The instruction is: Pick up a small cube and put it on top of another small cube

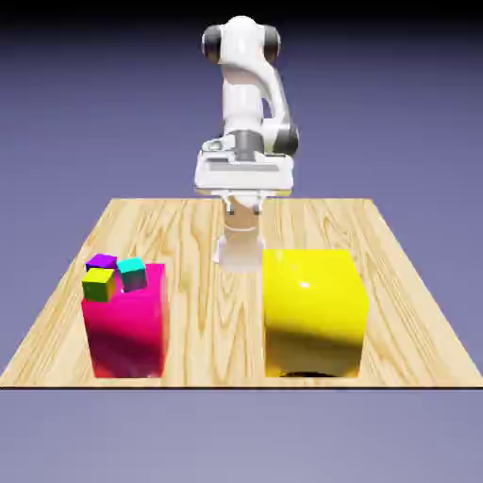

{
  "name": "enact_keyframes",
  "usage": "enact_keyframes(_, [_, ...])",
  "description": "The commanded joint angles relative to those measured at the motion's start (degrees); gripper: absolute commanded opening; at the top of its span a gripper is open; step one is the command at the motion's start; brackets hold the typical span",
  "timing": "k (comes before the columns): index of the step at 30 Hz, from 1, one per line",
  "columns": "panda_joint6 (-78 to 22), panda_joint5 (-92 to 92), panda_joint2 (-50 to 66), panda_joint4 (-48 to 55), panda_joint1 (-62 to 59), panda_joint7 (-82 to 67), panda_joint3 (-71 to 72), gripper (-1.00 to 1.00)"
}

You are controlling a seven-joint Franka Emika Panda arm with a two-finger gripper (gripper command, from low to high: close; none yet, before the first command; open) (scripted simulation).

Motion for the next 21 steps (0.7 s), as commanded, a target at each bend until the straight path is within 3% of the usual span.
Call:
enact_keyframes(1, [-0.6, -2.3, -0.5, 0.4, -1.6, -2.4, -0.6, 0.00])
enact_keyframes(9, [-4.5, -19.5, -3.6, 3.3, -18.2, -22.2, -5.9, 0.00])
enact_keyframes(21, [-21.9, -3.0, 17.0, 2.1, -43.1, -34.8, 9.9, 0.00])
